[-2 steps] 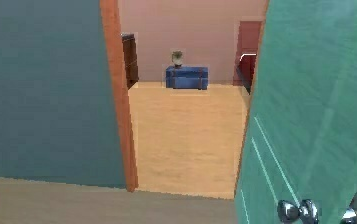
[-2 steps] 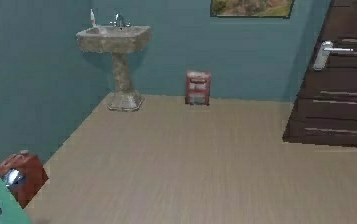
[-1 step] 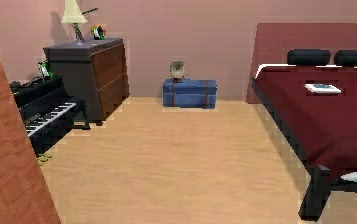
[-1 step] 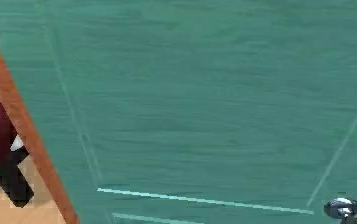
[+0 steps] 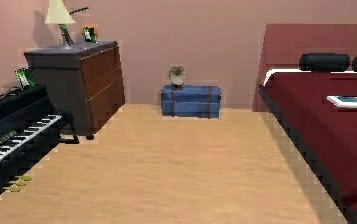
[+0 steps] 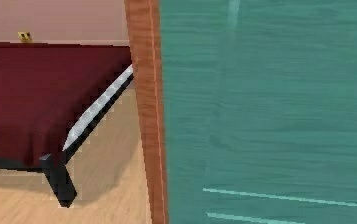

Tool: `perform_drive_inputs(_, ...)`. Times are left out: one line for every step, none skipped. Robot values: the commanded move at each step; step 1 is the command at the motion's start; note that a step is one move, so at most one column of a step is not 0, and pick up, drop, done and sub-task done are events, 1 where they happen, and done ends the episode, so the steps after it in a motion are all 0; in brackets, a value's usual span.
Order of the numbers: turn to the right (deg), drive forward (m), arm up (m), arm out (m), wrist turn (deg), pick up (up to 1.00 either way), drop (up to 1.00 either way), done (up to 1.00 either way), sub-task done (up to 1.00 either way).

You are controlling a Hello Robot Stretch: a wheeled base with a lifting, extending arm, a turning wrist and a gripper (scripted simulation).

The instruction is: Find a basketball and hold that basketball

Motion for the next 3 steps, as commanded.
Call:
perform_drive_inputs(-12.0,0.00,0.00,0.00,0.0,0.00,0.00,0.00,0.00)
perform_drive_inputs(0.0,1.00,0.00,0.00,0.0,0.00,0.00,0.00,0.00)
perform_drive_inputs(0.0,1.00,0.00,0.00,0.0,0.00,0.00,0.00,0.00)
